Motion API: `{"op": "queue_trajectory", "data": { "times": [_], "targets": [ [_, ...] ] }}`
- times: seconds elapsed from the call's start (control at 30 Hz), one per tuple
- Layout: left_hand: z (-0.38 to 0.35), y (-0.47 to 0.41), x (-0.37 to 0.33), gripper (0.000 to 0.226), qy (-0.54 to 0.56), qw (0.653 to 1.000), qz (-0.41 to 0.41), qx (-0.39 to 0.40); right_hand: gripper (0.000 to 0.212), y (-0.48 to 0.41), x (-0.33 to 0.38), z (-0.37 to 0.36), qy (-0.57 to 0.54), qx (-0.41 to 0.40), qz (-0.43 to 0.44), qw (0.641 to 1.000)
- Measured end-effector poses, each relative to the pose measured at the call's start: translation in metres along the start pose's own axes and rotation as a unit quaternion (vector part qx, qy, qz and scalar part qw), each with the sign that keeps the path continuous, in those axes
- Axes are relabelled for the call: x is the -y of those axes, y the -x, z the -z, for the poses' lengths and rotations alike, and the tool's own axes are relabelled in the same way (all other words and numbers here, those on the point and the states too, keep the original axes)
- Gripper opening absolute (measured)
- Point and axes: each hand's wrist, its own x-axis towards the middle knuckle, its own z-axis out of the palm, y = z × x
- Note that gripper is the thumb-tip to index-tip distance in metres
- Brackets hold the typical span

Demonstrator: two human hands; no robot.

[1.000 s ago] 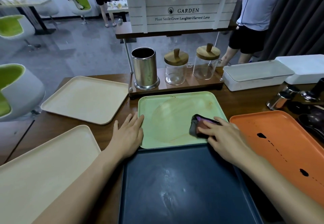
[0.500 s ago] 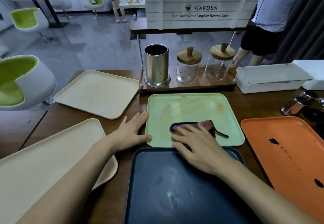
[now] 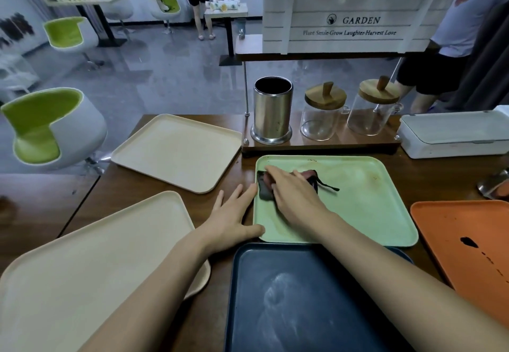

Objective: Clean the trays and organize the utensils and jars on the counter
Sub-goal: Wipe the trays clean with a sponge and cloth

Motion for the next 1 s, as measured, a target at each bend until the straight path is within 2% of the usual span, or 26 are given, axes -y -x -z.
{"op": "queue_trajectory", "data": {
  "times": [0.07,0.13,0.27,0.37,0.47,0.67,1.0],
  "targets": [
    [0.000,0.000,-0.001,0.096,0.005,1.000,0.001,-0.005,0.019,-0.020,-0.001,-0.008,-0.014,-0.049,-0.027,0.998],
    [0.001,0.001,-0.002,0.096,0.013,1.000,0.002,-0.006,0.019,-0.038,-0.002,-0.015,-0.021,-0.087,-0.040,0.995],
    [-0.002,-0.002,-0.004,0.100,0.003,1.000,0.007,-0.019,0.031,-0.044,-0.003,-0.017,0.001,-0.083,-0.023,0.996],
    [-0.006,-0.011,0.001,0.101,-0.013,0.998,-0.003,-0.064,0.046,-0.035,-0.005,-0.013,0.040,-0.065,0.011,0.997],
    [-0.008,-0.016,0.005,0.098,-0.077,0.994,-0.016,-0.069,0.045,-0.035,-0.009,-0.018,0.095,-0.081,0.023,0.992],
    [-0.008,-0.013,0.005,0.088,-0.142,0.990,0.012,-0.019,0.039,-0.030,-0.028,-0.009,0.119,-0.102,-0.023,0.987],
    [-0.009,-0.016,0.006,0.083,-0.168,0.986,0.019,-0.004,0.041,0.020,-0.134,0.034,0.131,-0.117,-0.124,0.977]
  ]
}}
